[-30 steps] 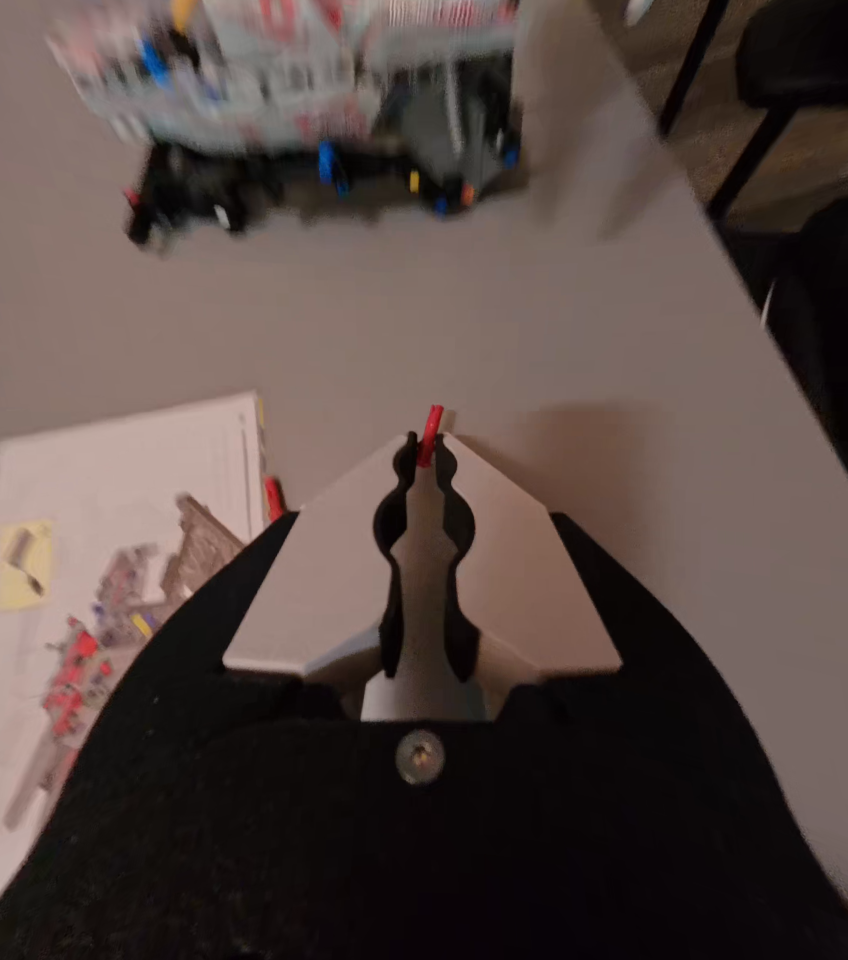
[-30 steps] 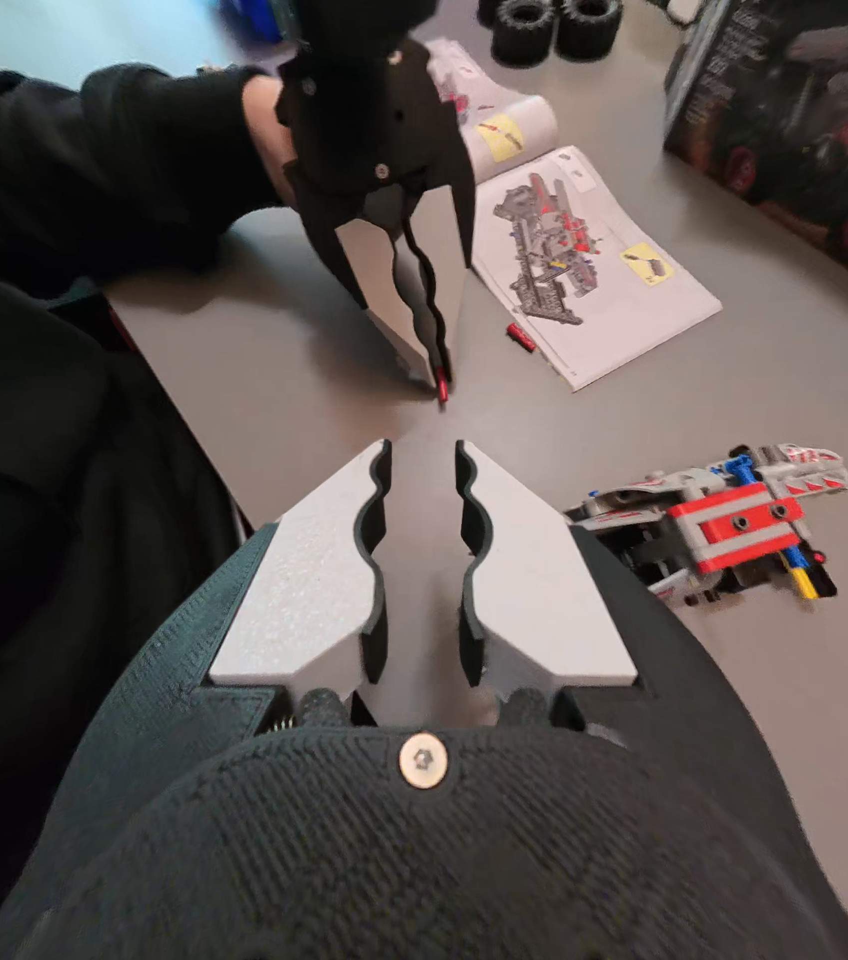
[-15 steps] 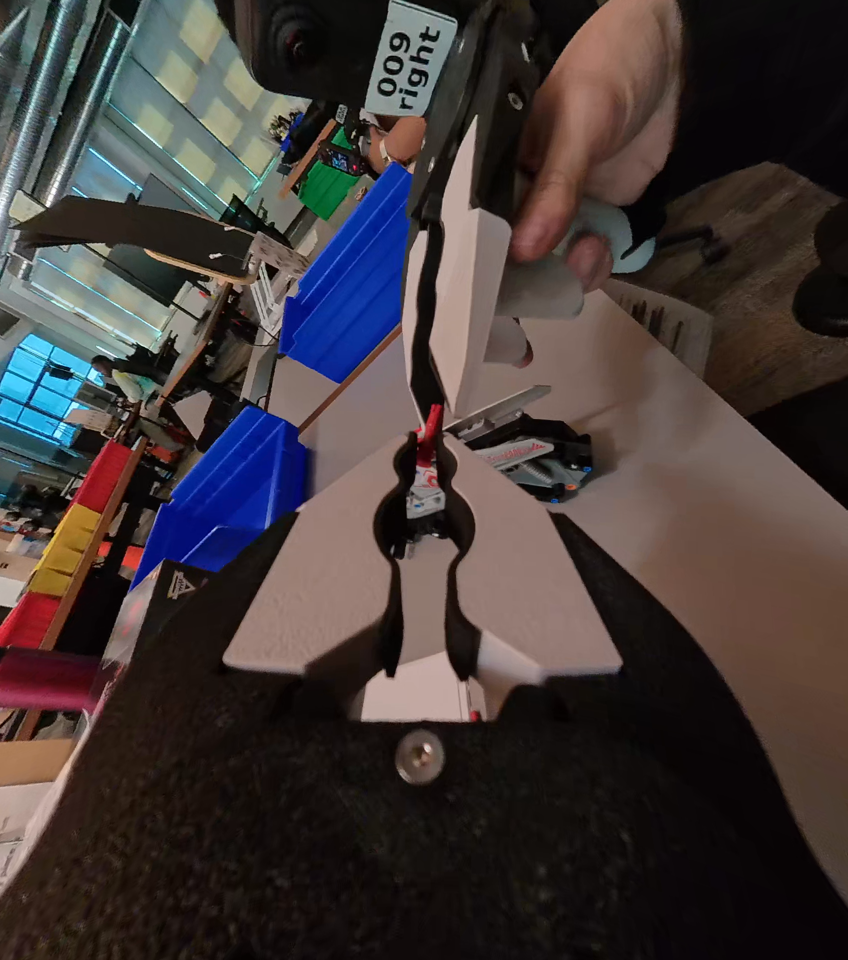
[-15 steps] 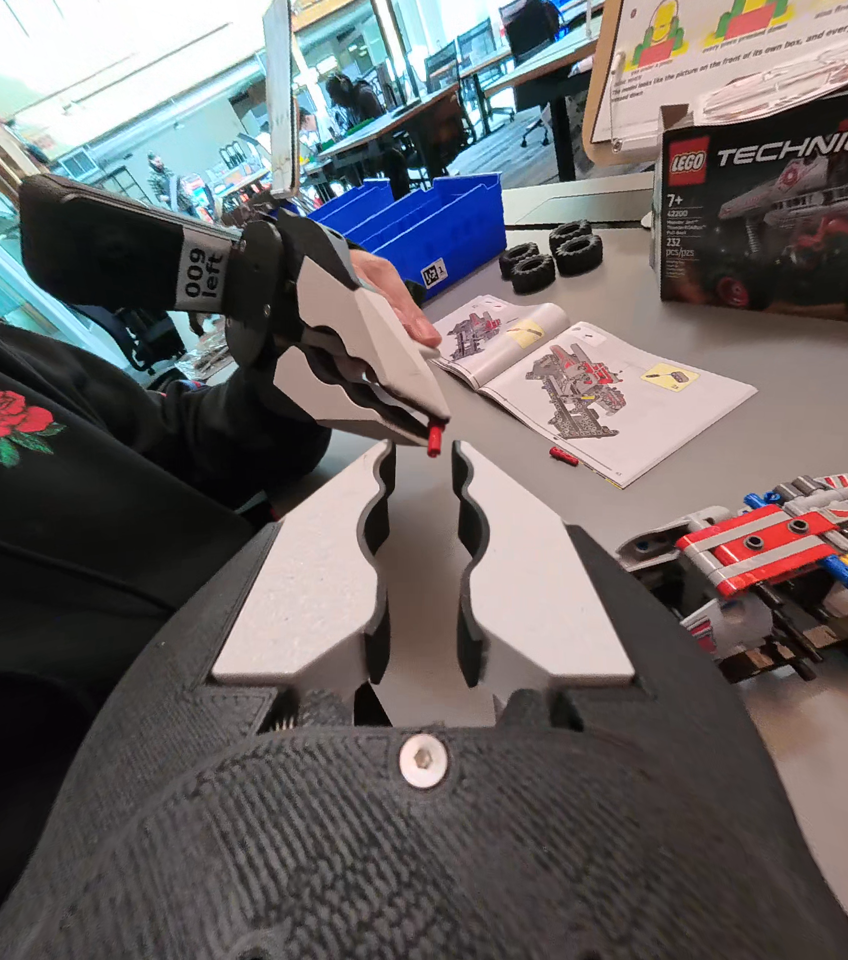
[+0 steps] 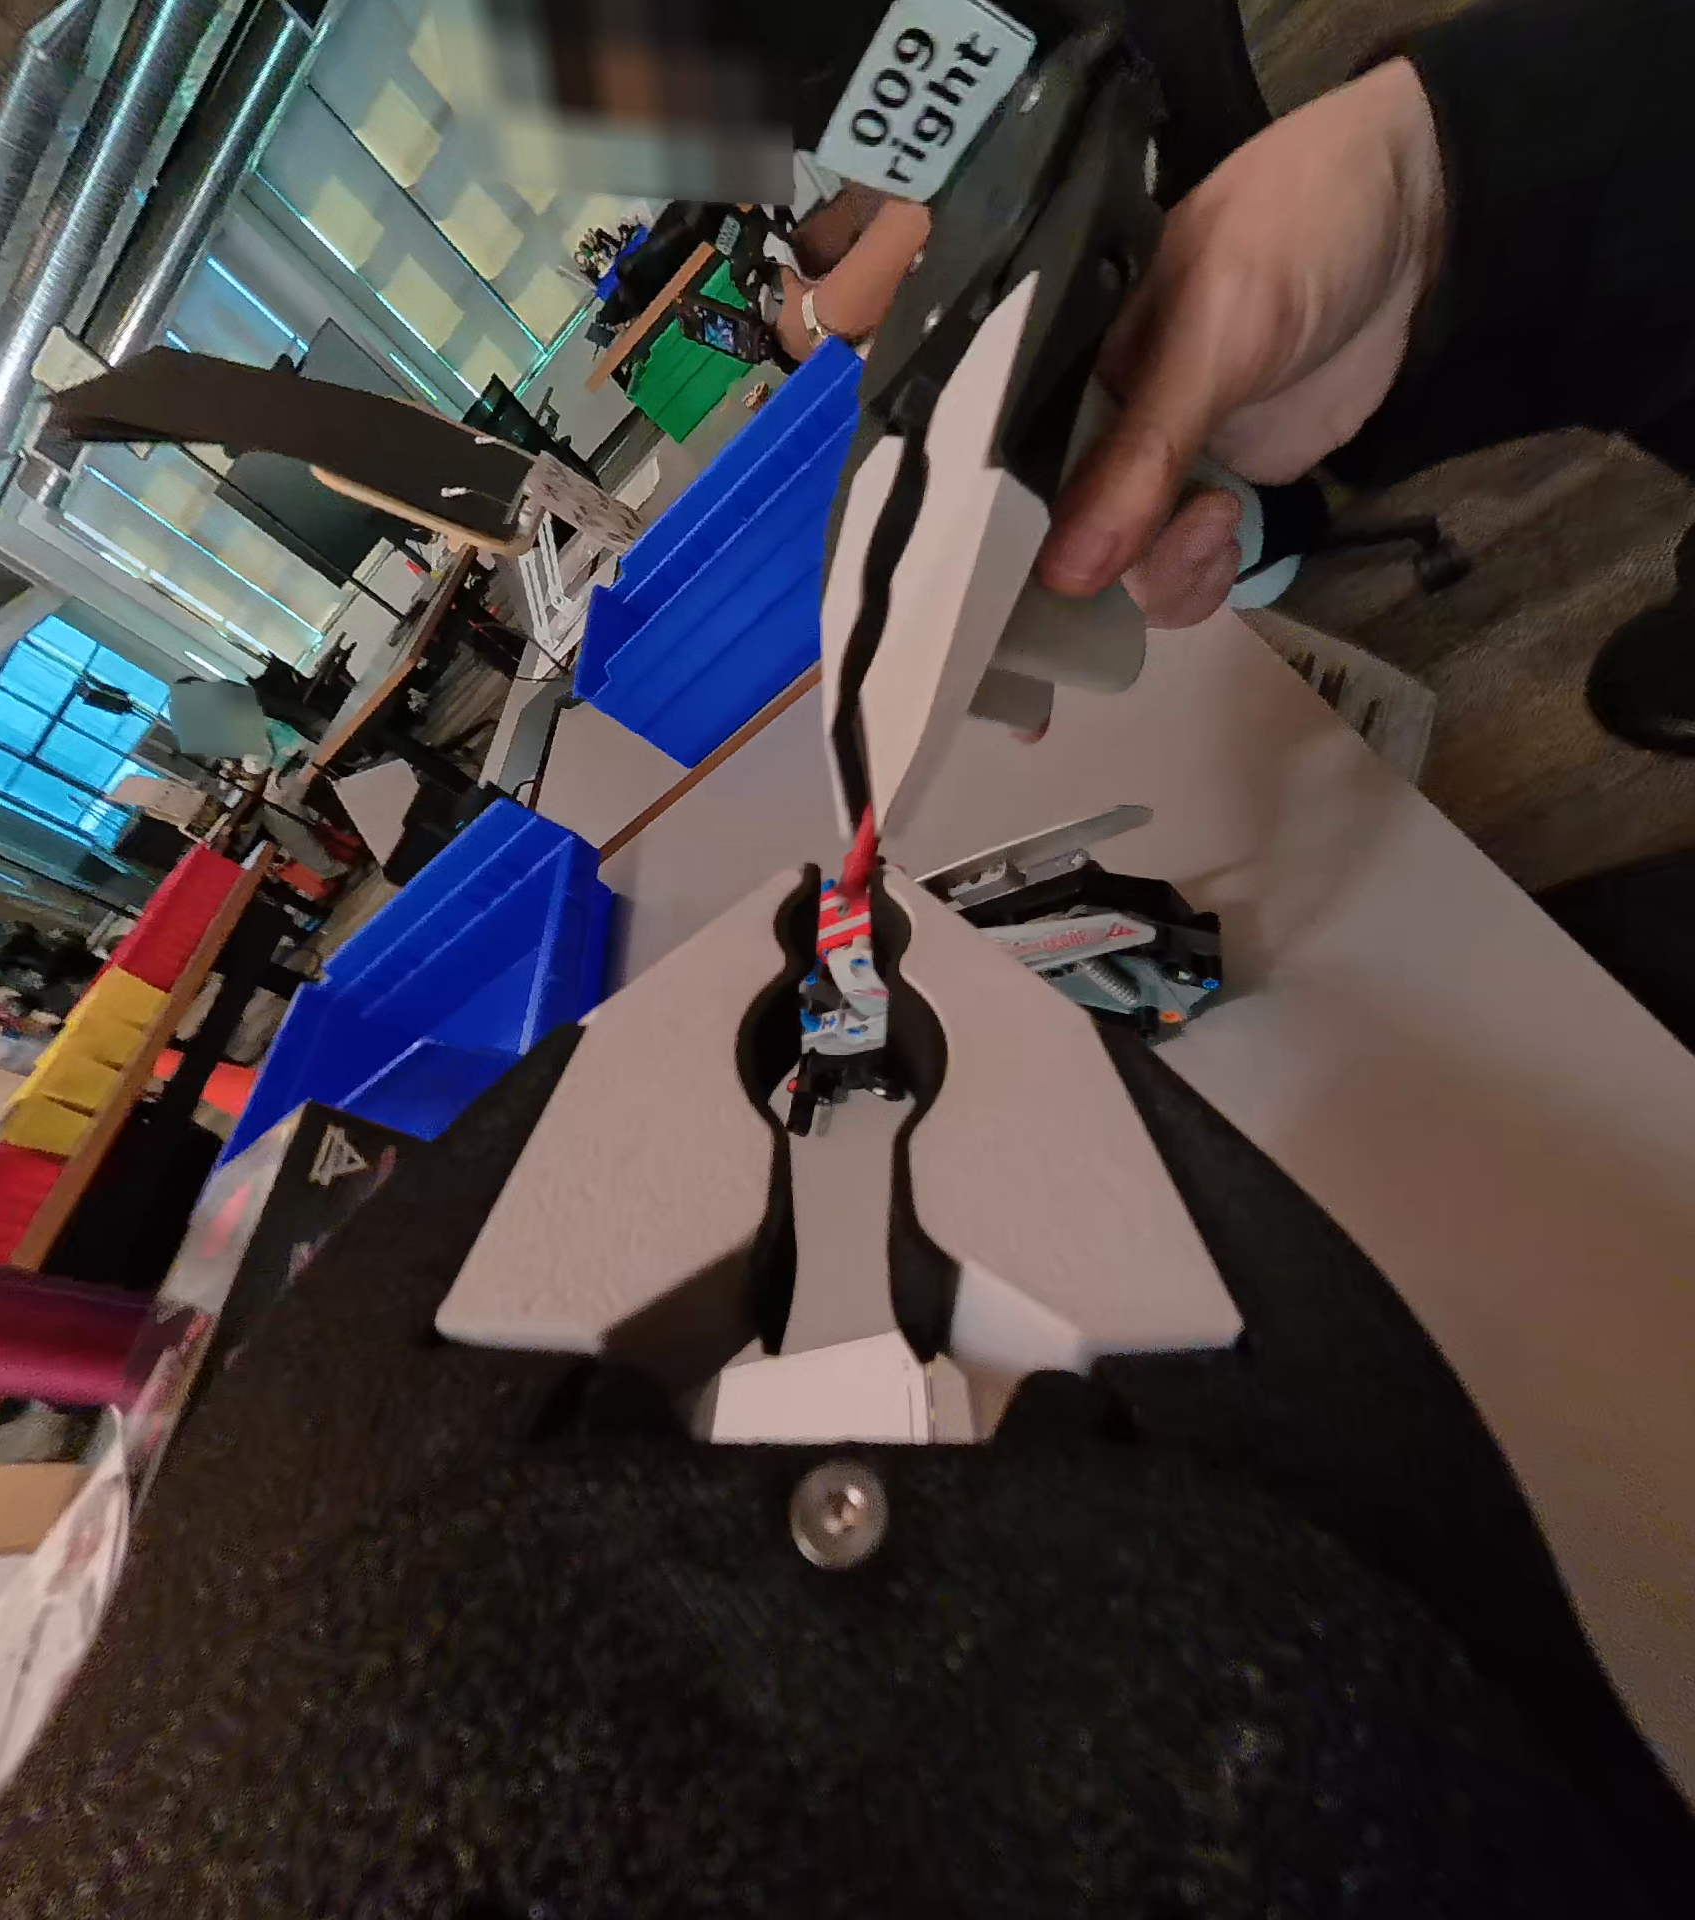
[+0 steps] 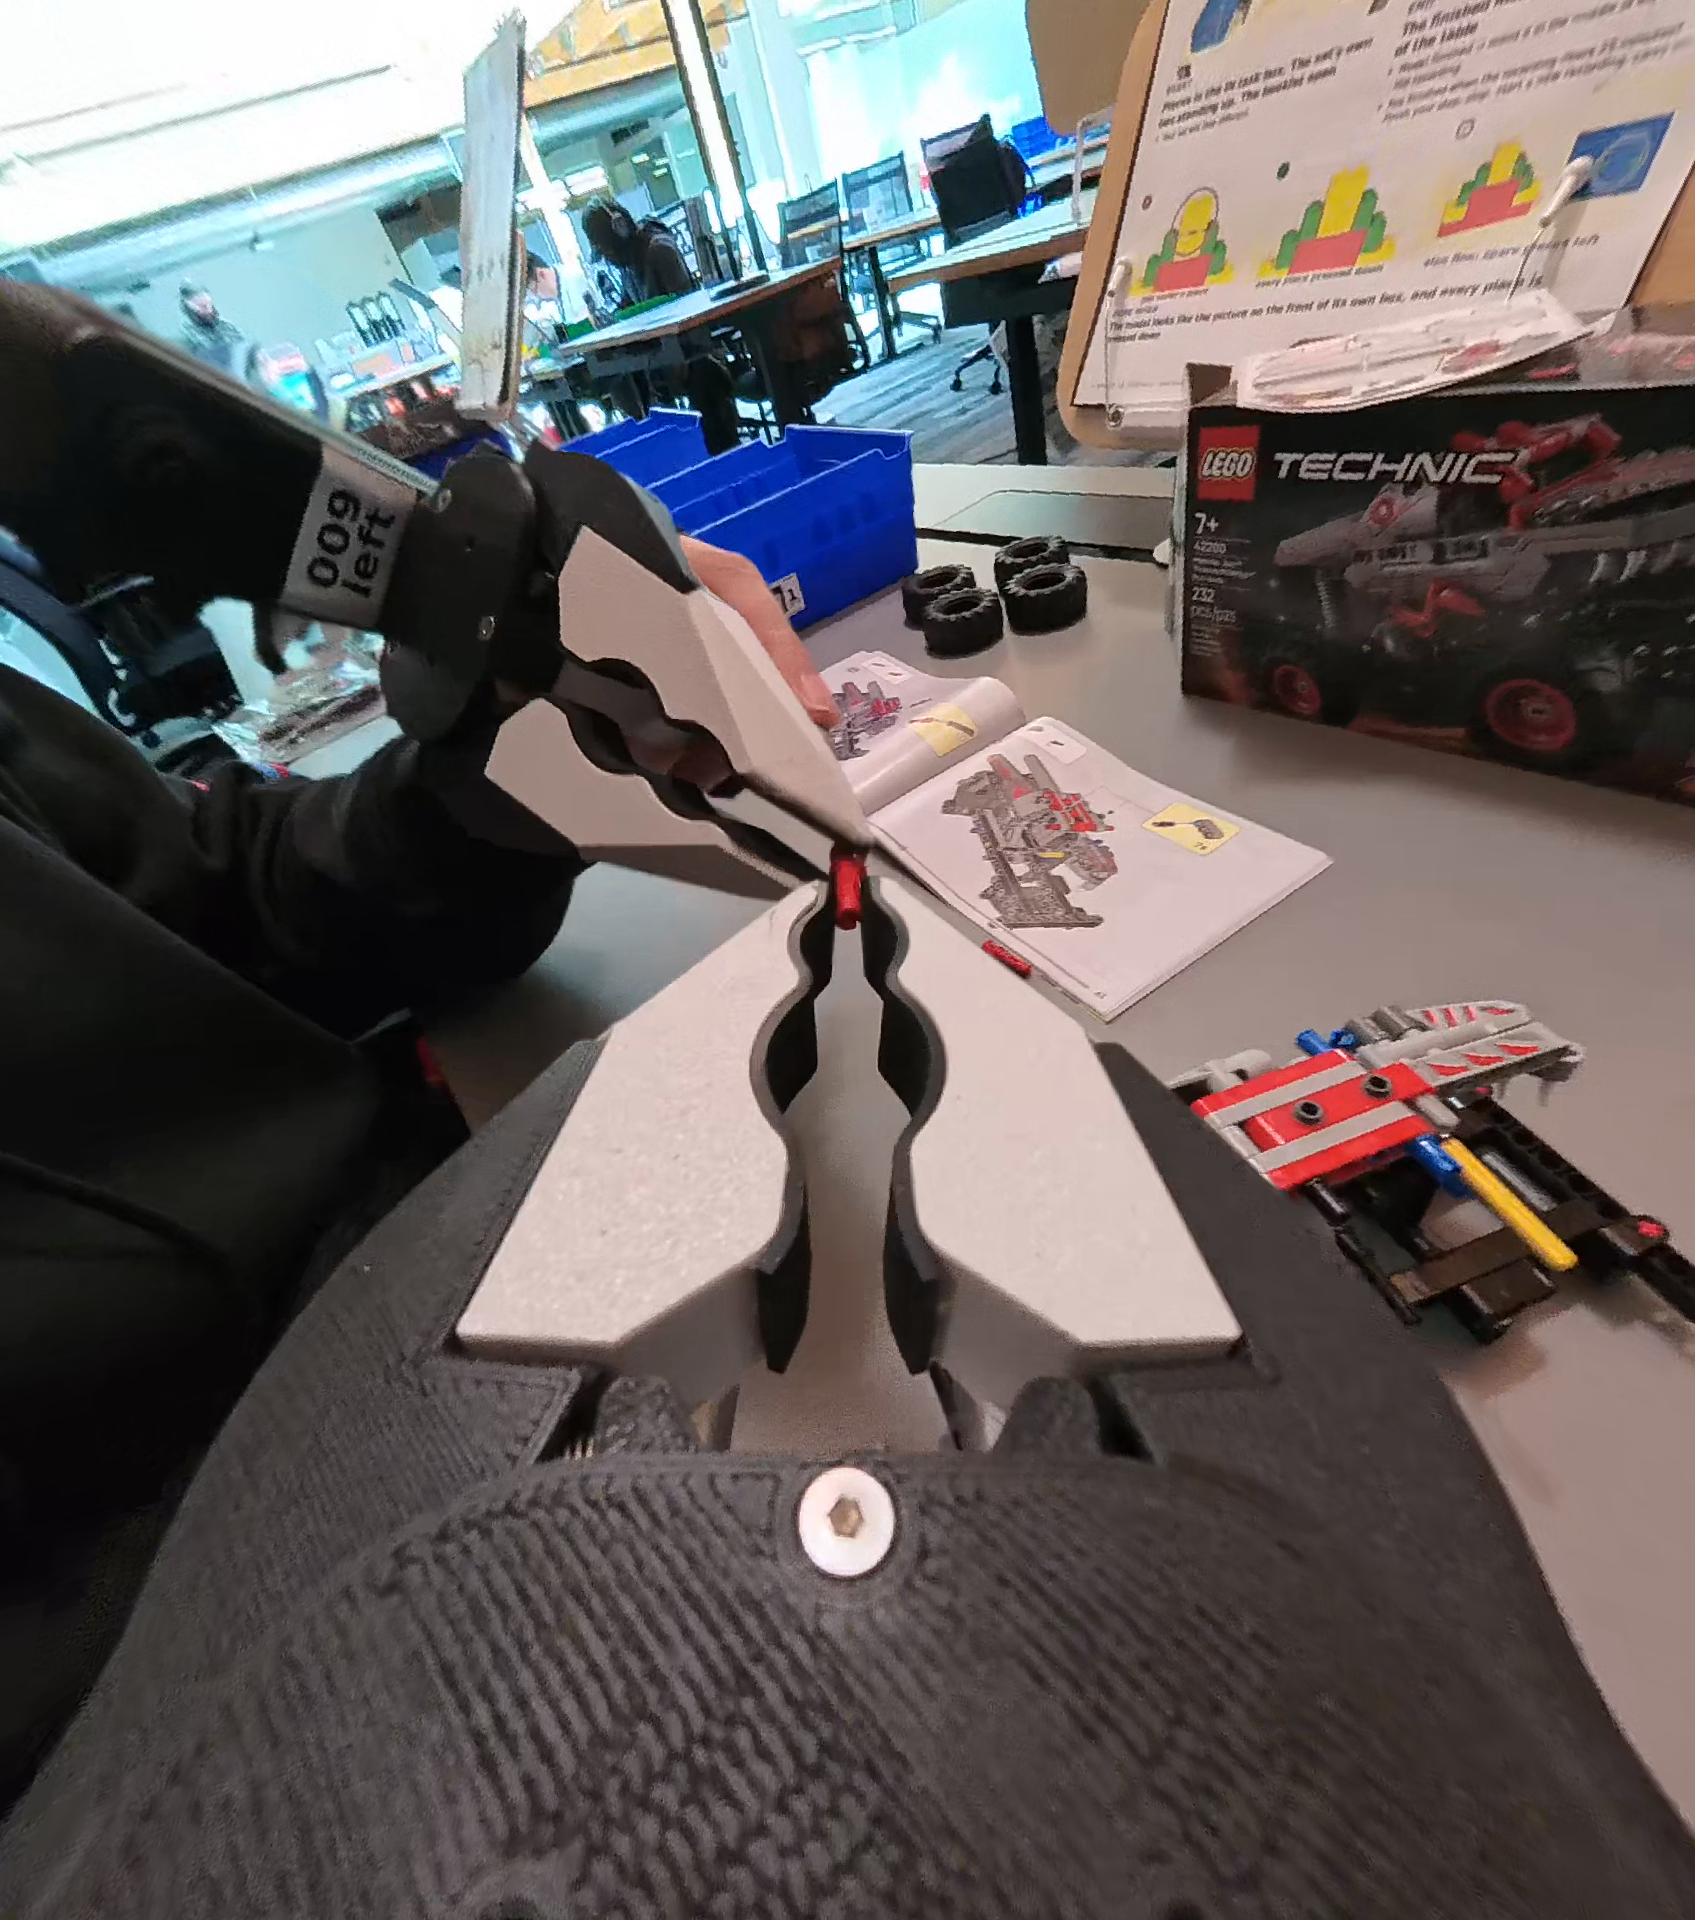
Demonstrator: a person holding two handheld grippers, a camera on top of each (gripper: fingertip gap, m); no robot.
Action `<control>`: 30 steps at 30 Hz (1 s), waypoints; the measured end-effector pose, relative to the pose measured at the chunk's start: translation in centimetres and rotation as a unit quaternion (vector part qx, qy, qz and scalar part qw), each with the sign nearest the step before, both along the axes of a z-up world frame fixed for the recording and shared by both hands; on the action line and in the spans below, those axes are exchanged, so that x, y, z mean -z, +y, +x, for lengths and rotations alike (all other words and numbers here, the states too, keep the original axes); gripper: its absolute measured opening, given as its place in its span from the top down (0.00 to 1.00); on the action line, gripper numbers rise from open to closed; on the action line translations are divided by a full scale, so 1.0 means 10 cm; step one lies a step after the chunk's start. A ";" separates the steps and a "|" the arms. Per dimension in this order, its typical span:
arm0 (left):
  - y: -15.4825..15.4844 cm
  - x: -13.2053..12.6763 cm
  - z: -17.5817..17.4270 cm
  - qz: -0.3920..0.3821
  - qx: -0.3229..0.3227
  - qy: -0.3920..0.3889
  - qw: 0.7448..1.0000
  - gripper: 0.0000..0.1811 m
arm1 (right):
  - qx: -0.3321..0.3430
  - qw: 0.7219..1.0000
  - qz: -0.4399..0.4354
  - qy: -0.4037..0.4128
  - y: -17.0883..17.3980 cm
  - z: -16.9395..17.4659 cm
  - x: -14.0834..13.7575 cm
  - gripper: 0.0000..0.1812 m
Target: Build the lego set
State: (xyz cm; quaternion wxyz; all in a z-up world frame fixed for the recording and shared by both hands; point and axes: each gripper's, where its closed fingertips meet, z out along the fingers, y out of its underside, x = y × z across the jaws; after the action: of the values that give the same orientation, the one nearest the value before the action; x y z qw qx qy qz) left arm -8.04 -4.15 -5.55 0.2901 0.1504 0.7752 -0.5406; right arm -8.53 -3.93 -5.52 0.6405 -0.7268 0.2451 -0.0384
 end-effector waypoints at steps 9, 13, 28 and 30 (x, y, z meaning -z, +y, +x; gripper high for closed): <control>1.00 1.11 0.61 0.203 -0.108 0.226 0.947 0.93 | 0.088 0.996 -0.022 0.008 -0.80 0.32 0.01 0.98; 1.10 1.43 0.63 0.252 -0.134 0.302 0.909 0.98 | 0.103 0.994 -0.025 0.011 -0.91 0.42 0.04 0.98; 1.00 1.35 0.78 0.184 -0.203 0.293 0.916 1.00 | 0.098 0.994 -0.036 0.035 -0.99 0.44 0.24 0.98; 1.06 1.45 0.81 0.205 -0.214 0.308 0.904 1.00 | 0.096 0.994 -0.038 0.036 -0.97 0.44 0.25 0.98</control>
State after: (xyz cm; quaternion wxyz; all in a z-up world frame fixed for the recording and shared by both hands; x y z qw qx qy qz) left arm 0.06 6.40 -20.08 0.1084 -0.1366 0.9330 -0.3147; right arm -4.15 -13.67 -8.05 0.5967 -0.7245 0.3350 -0.0829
